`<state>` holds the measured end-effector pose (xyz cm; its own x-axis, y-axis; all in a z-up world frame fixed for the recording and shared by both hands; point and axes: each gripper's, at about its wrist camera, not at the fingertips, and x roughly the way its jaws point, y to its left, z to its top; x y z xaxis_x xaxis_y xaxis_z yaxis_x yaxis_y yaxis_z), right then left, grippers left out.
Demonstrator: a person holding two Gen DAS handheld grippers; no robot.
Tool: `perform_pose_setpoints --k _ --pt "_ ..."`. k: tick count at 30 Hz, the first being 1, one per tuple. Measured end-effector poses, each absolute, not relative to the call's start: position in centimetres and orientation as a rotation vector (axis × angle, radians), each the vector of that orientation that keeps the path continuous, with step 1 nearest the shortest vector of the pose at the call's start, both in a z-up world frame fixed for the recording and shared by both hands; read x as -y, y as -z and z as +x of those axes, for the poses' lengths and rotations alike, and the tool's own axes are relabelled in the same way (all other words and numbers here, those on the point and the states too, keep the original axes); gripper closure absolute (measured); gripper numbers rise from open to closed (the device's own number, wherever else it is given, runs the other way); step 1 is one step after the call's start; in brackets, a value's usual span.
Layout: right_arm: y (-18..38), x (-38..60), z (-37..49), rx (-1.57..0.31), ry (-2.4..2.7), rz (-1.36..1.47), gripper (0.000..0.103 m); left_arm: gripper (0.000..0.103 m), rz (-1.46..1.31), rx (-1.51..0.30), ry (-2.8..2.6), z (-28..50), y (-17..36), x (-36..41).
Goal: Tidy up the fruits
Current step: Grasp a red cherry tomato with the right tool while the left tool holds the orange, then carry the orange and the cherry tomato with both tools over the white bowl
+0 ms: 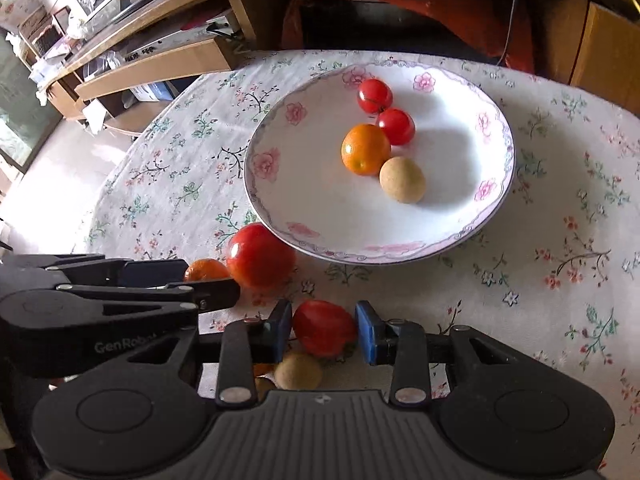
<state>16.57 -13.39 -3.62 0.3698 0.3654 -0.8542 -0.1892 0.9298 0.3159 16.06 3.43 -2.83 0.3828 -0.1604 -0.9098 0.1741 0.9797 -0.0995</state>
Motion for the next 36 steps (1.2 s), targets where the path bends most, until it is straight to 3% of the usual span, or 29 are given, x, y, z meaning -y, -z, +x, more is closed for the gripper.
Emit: perform_pose_setpoints --k 5,12,36 --pt "3.5 13.0 16.3 -1.120 -0.342 0.120 0.068 0.048 0.049 -1.149 0.210 16.0 3.0 -2.9" --pt "3.3 14.1 15.7 -1.111 -0.283 0.086 0.068 0.062 0.137 -1.140 0.244 15.2 3.1 -1.3" --pt "2.1 15.7 9.3 -1.117 -0.247 -0.025 0.068 0.062 0.166 -1.169 0.287 10.2 2.4 -2.5"
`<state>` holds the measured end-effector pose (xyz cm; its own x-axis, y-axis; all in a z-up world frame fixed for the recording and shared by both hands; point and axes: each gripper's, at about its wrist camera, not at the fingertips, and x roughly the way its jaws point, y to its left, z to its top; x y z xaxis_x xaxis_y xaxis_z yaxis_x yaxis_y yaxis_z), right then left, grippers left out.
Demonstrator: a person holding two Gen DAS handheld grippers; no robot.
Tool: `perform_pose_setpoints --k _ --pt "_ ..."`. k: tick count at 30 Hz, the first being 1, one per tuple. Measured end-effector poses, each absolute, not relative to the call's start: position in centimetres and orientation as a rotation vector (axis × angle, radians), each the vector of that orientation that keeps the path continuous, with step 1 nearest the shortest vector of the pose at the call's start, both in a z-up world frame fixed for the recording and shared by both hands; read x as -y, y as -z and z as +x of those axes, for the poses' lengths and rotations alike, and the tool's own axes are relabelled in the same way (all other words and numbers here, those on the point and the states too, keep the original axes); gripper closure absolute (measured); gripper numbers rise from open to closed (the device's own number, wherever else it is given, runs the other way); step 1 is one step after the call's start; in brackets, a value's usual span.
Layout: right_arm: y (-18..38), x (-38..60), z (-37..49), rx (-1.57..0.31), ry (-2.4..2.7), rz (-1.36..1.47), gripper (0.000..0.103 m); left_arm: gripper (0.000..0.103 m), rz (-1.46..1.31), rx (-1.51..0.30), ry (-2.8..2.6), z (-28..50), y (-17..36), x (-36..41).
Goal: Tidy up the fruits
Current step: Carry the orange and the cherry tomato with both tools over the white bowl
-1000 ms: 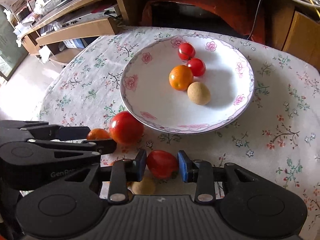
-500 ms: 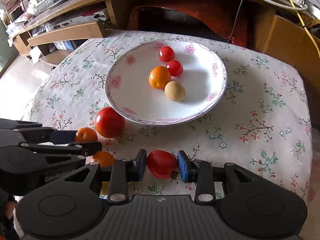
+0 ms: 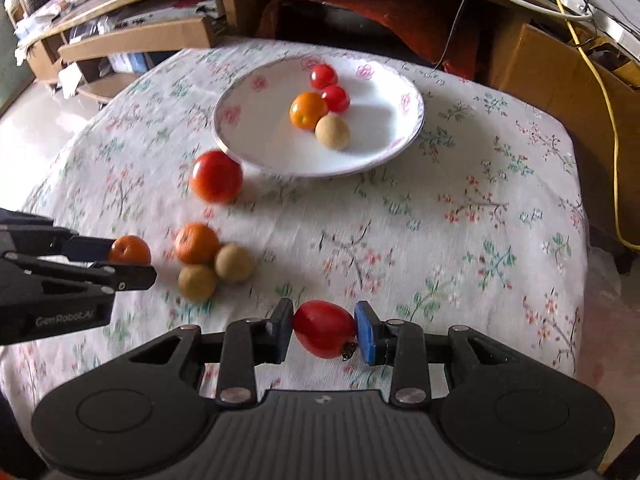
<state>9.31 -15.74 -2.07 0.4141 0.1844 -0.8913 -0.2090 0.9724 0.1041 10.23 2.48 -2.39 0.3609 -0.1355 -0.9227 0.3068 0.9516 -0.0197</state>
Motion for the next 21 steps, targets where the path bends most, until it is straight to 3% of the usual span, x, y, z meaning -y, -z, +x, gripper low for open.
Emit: perform_pose_setpoints --k 4,17,21 --pt "2.78 15.21 8.84 -1.134 -0.255 -0.047 0.069 0.061 0.173 -1.171 0.282 10.07 2.64 -2.37" --pt "2.91 15.50 9.50 -1.147 -0.278 -0.030 0.067 0.037 0.146 -1.168 0.261 10.98 3.00 -2.22" --pt "2.96 15.62 9.54 -1.148 -0.277 -0.028 0.067 0.044 0.154 -1.163 0.256 10.79 2.99 -1.98"
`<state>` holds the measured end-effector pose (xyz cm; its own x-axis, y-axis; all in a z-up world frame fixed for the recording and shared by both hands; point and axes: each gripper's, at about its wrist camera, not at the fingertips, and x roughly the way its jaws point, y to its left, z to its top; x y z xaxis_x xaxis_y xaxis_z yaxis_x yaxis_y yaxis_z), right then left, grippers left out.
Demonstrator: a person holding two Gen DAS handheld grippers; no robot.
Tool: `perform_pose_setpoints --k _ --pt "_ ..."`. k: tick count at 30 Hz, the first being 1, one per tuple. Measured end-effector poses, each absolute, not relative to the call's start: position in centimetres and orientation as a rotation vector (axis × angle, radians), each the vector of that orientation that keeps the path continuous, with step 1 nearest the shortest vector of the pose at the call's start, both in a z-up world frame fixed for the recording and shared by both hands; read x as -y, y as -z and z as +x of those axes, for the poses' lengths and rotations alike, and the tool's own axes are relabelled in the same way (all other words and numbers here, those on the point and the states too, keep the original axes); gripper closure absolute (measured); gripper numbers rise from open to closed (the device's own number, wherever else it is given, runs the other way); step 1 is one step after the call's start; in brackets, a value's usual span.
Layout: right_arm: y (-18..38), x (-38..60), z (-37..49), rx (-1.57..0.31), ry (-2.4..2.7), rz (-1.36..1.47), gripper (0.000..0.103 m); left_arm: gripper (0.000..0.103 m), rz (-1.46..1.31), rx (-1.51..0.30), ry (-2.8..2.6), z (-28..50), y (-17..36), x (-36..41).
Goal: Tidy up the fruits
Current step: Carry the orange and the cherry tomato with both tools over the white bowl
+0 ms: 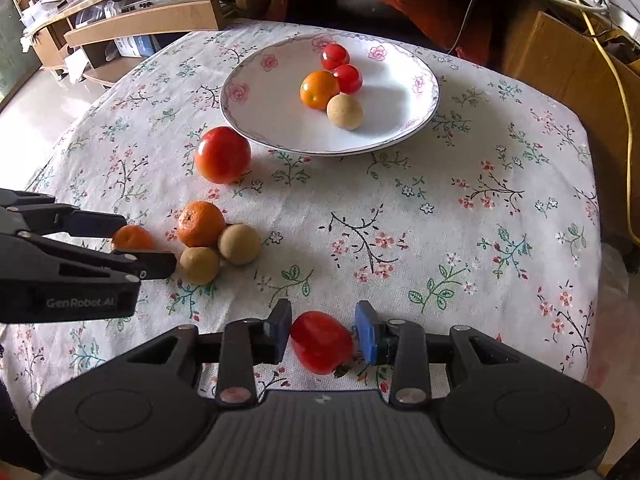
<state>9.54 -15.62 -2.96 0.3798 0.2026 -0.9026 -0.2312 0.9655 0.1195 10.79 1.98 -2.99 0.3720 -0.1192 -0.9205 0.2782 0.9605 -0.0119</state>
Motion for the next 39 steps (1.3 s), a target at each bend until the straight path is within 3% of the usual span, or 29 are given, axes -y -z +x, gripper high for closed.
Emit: perform_pose_setpoints --k 4,7,39 --pt "3.1 15.1 9.2 -1.139 -0.271 -0.065 0.068 0.051 0.198 -1.154 0.256 10.3 3.0 -1.4" --pt "2.9 15.0 8.8 -1.136 -0.267 -0.082 0.070 0.062 0.196 -1.146 0.254 10.1 2.8 -1.6" --pt "-2.3 16.2 12.6 -0.991 -0.213 0.043 0.070 0.063 0.152 -1.022 0.301 13.4 -1.7 1.7"
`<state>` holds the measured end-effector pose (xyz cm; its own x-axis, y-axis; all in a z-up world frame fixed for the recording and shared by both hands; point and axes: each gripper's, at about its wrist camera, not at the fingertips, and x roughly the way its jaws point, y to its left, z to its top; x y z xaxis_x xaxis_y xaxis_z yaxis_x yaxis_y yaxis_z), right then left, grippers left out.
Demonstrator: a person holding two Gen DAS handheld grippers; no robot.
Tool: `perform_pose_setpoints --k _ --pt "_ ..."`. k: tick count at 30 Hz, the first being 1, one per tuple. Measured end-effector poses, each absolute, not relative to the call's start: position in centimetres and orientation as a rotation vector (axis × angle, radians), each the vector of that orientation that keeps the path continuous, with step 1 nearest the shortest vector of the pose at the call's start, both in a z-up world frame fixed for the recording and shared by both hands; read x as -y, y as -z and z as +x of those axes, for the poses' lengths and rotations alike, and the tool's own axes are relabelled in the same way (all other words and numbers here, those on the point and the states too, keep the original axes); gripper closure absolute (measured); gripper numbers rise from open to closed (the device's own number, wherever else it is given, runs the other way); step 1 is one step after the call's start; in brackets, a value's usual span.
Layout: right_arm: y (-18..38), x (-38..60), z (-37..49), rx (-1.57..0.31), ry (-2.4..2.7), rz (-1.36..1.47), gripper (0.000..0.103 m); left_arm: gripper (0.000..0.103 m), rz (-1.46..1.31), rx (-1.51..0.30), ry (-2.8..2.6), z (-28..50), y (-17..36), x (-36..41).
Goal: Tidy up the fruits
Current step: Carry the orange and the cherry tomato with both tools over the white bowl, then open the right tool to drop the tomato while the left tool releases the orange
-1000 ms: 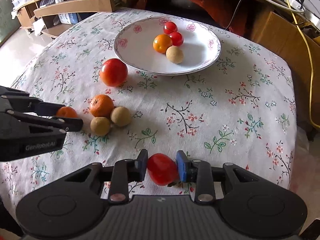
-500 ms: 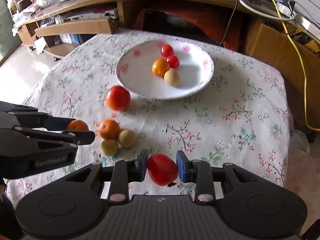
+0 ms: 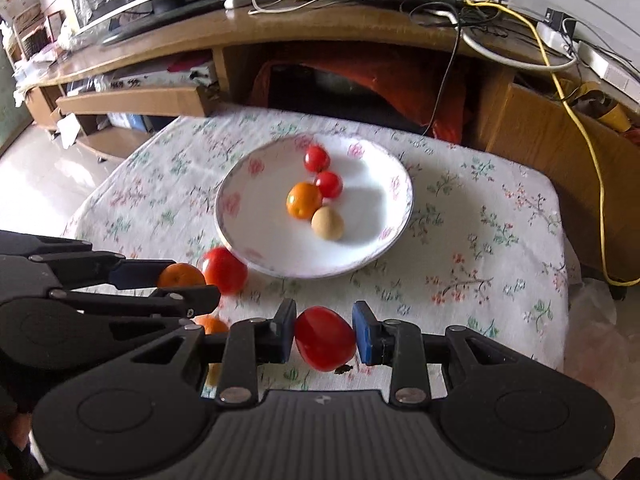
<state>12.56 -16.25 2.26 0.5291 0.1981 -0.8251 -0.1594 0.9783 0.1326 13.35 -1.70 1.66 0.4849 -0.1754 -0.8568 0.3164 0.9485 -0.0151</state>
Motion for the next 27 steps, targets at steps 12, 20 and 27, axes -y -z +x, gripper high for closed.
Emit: perform_pose_setpoints --k 12,20,27 --pt "-2.1 16.9 16.7 -0.979 -0.197 0.053 0.070 0.064 0.165 -1.006 0.277 17.1 -1.7 2.8" --pt "-1.4 17.2 19.0 -0.984 -0.195 0.063 0.070 0.064 0.175 -1.012 0.261 19.0 -1.1 3.2" --pt "-0.7 17.0 20.0 -0.986 -0.194 0.065 0.070 0.064 0.185 -1.022 0.248 19.7 -0.6 3.3"
